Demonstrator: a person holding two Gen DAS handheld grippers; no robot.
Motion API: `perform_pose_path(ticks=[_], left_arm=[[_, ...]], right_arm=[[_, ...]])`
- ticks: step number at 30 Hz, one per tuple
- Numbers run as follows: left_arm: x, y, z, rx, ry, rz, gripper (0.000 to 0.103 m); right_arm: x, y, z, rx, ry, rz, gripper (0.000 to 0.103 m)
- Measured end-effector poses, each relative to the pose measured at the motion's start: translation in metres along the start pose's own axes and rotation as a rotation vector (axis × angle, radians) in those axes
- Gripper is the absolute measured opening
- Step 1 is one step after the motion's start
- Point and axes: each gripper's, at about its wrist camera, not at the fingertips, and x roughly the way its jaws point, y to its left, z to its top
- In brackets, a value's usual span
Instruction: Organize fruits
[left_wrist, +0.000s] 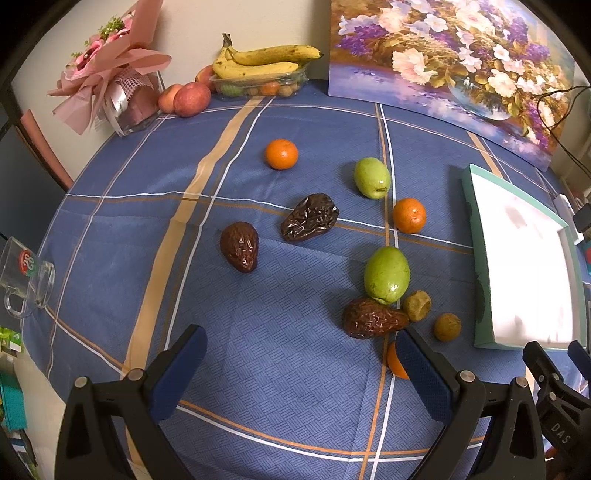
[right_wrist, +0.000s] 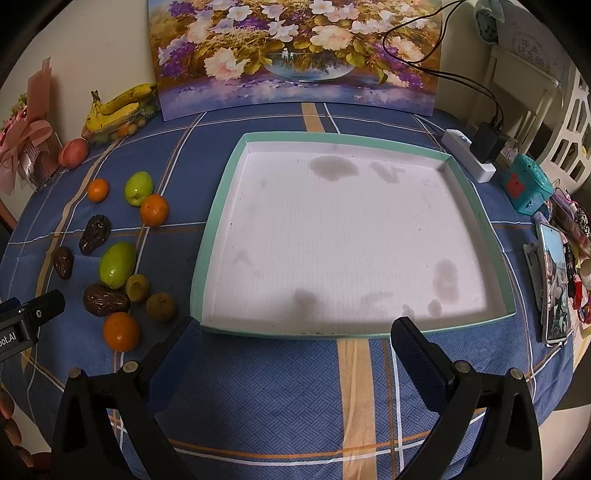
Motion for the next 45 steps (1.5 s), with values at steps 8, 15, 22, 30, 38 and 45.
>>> perform_pose_path(ticks=[8, 15, 22, 30, 38, 45], left_arm=[[0.0, 0.001, 0.0, -0.001, 0.001, -0.001, 0.103], [0.001, 0.002, 0.0, -0.003, 0.003, -0.001, 0.103], [0.001, 0.002, 0.0, -0.005, 0.004, -0.002, 0.103], [-0.004, 0.01, 0.002, -0.05, -0.021, -0.01, 0.103], [-0.009, 0.016, 0.007, -0.075, -0.046, -0.016, 0.103], [-0.014, 0.028, 0.019, -0.11, -0.091, -0.035, 0.103]], right_arm=[[0.001, 0.001, -0.001, -0.001, 0.002, -0.001, 0.102], [0.001, 0.001, 0.0, -0.002, 0.003, -0.002, 0.102], [0.002, 0.001, -0.002, -0.003, 0.004, -0.003, 0.102], [0.003, 0.004, -0.002, -0.012, 0.003, 0.004, 0.102], [0.003, 0.012, 0.002, -0.039, 0.002, 0.008, 0.102], [-0.002, 0.017, 0.007, -0.034, -0.032, 0.043, 0.102]])
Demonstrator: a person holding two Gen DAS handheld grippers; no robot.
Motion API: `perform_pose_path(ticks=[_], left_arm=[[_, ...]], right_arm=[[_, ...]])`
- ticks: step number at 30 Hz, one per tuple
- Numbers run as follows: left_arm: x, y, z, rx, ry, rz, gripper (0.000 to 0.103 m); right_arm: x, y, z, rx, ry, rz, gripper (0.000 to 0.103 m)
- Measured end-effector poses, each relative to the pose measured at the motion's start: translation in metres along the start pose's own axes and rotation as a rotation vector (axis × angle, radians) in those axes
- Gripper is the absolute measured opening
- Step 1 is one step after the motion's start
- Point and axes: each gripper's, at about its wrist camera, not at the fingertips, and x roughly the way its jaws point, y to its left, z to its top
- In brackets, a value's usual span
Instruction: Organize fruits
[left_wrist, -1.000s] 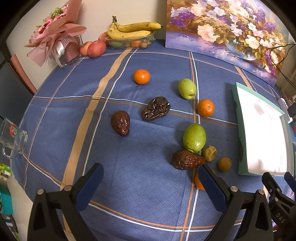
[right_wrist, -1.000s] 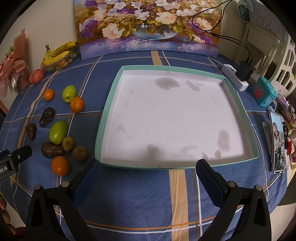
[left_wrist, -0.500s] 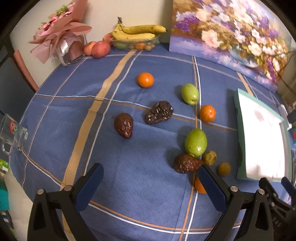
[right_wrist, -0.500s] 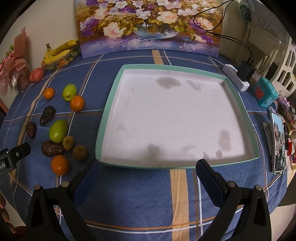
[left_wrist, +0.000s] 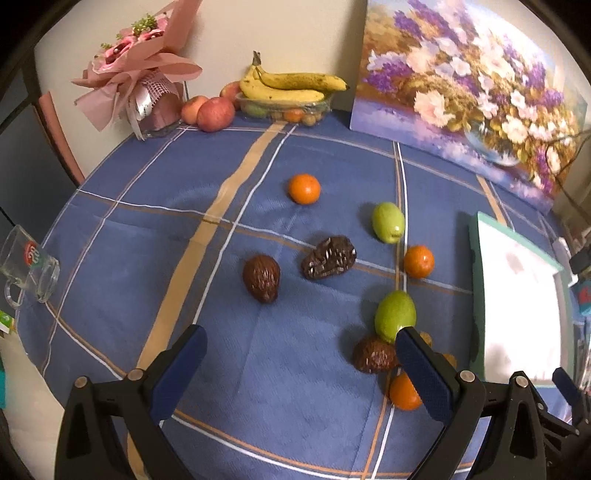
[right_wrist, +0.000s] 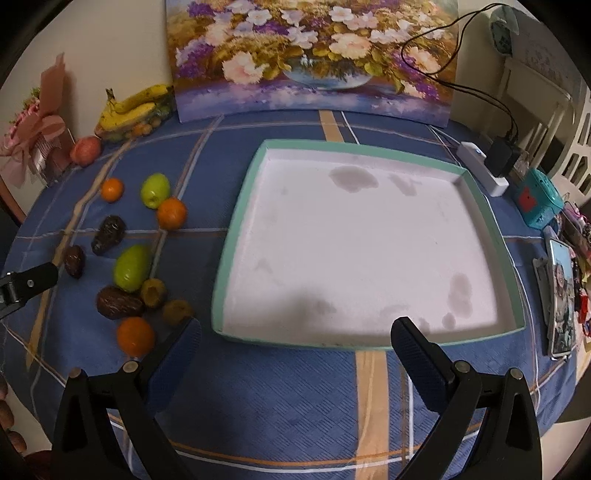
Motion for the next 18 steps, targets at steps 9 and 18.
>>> perform_pose_path(ticks=[9, 18], left_arm=[[0.004, 0.031, 0.025, -0.11, -0.011, -0.068, 0.101], [0.031, 0.042, 0.046, -0.186, 0.077, -0.06, 0.096]], right_arm=[[-0.018, 0.018, 0.029, 0.022, -0.104, 0.142, 0.096], [-0.018, 0.051, 0.061, 0.003, -0.089, 0.282, 0.068]])
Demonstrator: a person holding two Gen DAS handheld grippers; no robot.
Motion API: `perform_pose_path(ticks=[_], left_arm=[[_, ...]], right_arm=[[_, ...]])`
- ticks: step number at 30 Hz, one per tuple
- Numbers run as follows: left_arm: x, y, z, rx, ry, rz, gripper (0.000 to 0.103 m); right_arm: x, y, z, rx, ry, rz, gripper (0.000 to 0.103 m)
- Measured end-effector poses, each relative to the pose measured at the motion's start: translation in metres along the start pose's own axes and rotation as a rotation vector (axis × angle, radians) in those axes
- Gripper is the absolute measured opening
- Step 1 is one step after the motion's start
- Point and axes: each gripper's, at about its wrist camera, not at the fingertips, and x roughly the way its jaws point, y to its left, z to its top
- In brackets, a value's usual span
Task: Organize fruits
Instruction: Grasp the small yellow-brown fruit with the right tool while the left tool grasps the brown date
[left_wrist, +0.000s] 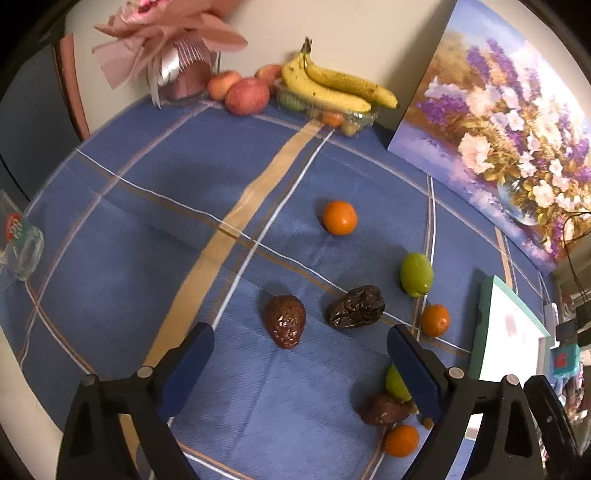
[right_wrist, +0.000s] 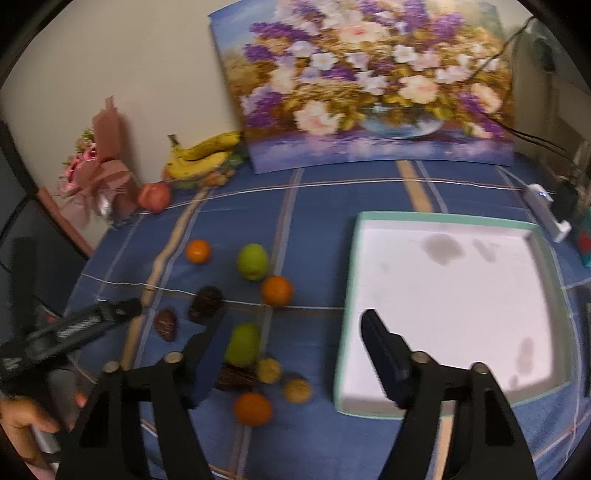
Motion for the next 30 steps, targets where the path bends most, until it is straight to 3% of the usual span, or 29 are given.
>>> perform_pose_path(ticks=[7, 15, 20, 24, 30], left_arm=[[0.031, -0.006, 0.005, 0.029, 0.076, 0.047, 0.091], [0.056, 0.002, -0.002, 0.008, 0.15, 0.072, 0.062], [0.064, 0.009, -0.006, -0.004, 0.171, 0.083, 0.05], [0.069, 0.009, -0.01, -0.006, 0.187, 0.085, 0.032], [0.067, 0.009, -0.013, -0.004, 0.177, 0.094, 0.029]], right_arm=[[0.026, 0.013, 0.003, -0.001, 0.104, 0.032, 0.062], [0.058, 0.01, -0.025, -0.04, 0.272, -0.001, 0.041], [0.066, 0.01, -0.038, -0.053, 0.324, -0.005, 0.037], [0.076, 0.006, -0.043, -0.046, 0.367, -0.012, 0.033], [0.08, 0.0, -0.044, -0.054, 0.37, -0.055, 0.026]])
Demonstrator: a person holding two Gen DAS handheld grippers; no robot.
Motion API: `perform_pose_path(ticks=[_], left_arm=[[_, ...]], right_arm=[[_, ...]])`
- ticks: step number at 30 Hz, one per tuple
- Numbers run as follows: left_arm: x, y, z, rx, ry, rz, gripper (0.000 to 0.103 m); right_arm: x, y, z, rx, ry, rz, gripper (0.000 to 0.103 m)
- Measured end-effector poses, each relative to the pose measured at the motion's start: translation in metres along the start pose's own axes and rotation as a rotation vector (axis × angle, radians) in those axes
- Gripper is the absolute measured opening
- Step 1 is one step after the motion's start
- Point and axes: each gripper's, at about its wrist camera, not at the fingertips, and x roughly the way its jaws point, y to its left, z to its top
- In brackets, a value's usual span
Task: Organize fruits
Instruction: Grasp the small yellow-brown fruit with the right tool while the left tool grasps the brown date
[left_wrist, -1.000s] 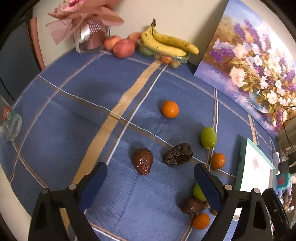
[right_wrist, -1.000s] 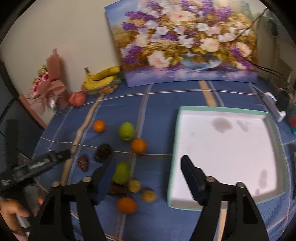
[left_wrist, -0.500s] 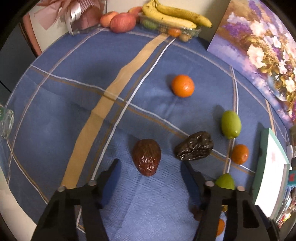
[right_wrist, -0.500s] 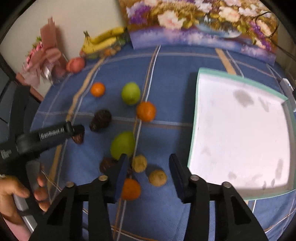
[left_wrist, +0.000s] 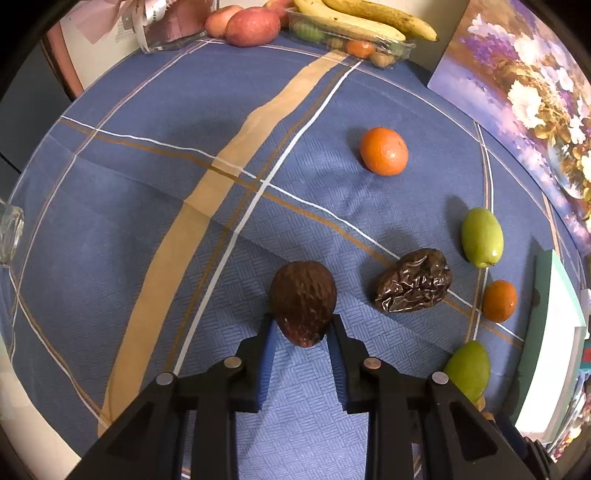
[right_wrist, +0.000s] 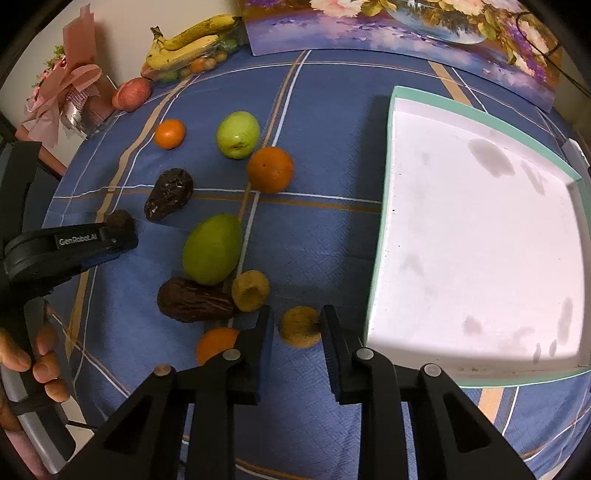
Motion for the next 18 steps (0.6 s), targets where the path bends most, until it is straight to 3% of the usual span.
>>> perform_pose_path(ticks=[9, 11, 18], left_arm=[[-0.022, -0.009, -0.007, 0.015, -0.05, 0.003, 0.026], [-0.032, -0.013, -0.009, 0.027, -0.071, -0.004, 0.015], [-0.052, -0.017, -0.01, 0.038, -0.123, -0.018, 0.015]], right_arm=[[-0.006, -0.003, -0.002, 0.006, -0.027, 0.027, 0.025], [-0.016, -0.004, -0.001, 0.009, -0.059, 0.037, 0.025], [-0.057, -0.014, 0.001, 0.03, -0.179, 0.054, 0.025]])
